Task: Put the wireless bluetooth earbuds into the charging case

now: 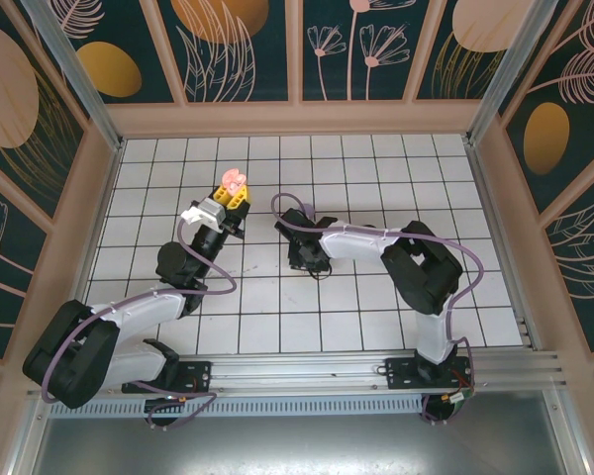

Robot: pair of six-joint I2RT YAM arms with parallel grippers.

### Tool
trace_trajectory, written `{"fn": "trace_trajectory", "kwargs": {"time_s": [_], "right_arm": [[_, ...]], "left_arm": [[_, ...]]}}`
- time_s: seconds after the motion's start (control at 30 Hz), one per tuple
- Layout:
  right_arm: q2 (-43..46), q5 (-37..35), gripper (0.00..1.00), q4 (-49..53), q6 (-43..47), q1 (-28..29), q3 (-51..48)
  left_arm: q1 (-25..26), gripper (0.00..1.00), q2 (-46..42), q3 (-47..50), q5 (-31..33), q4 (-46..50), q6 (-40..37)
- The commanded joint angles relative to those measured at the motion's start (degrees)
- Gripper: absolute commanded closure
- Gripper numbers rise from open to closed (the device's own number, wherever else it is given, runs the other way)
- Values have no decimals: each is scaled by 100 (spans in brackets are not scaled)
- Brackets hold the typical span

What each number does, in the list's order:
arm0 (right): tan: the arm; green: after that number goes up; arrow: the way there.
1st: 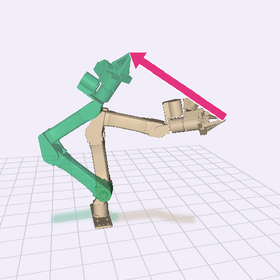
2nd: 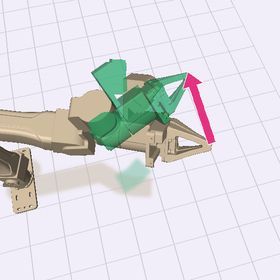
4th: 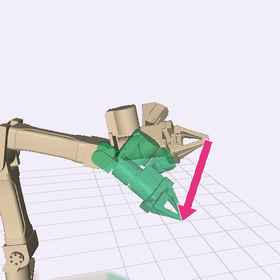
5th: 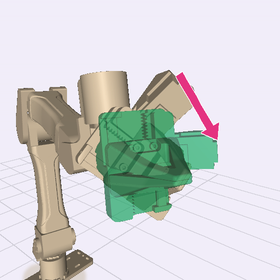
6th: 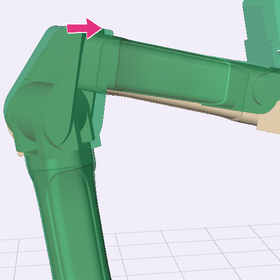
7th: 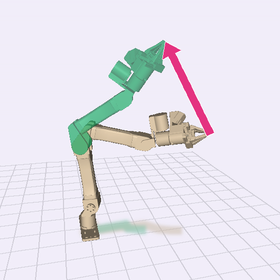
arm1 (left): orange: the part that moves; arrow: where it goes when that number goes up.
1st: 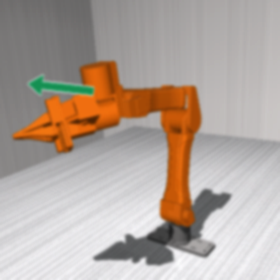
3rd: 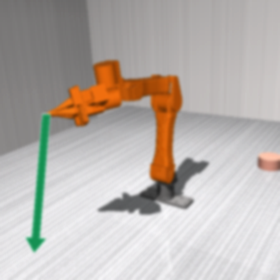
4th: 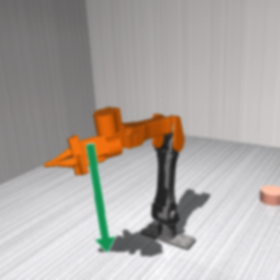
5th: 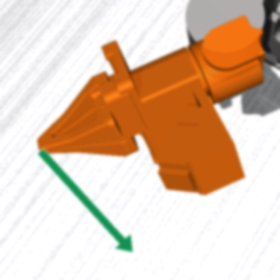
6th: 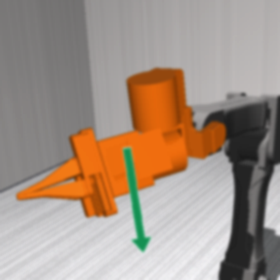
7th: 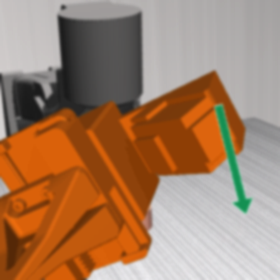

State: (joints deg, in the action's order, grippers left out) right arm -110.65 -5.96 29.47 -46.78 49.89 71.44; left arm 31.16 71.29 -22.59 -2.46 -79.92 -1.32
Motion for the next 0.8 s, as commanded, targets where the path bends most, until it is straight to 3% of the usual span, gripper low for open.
{"fn": "trace_trajectory", "kwargs": {"time_s": [0.0, 0.3, 0.77], "right_arm": [[-212, 33, 73, 86, 64, 82, -23], [218, -123, 82, -153, 69, 82, -177], [2322, -625, 82, -538, 540, -88, -78]], "left_arm": [[-35, 100, -71, -7, -53, -237, 106], [-32, 100, -114, -86, -213, -31, 158], [-31, 100, -313, -350, -1179, 388, 119]]}}
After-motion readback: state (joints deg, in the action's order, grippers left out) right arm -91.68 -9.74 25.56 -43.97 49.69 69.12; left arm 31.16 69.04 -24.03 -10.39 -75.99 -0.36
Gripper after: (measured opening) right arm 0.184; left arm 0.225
